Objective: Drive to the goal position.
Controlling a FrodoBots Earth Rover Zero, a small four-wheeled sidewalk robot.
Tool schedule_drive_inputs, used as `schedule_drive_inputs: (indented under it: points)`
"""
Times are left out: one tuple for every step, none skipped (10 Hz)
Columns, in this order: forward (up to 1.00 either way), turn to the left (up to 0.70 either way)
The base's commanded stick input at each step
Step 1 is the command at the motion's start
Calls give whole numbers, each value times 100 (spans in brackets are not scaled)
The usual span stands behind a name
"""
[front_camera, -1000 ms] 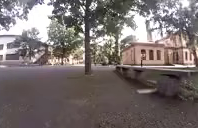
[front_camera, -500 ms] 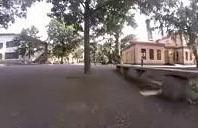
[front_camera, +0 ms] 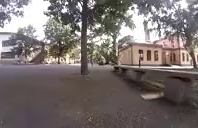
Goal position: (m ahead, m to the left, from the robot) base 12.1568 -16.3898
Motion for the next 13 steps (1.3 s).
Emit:
schedule_drive_inputs:
  points:
    - [44, 2]
    - [44, 2]
    - [44, 2]
    - [44, 2]
    - [44, 2]
    - [44, 2]
    - [44, 2]
    - [44, 2]
    - [44, 2]
    - [44, 2]
    - [44, 2]
    - [44, 2]
    - [44, 2]
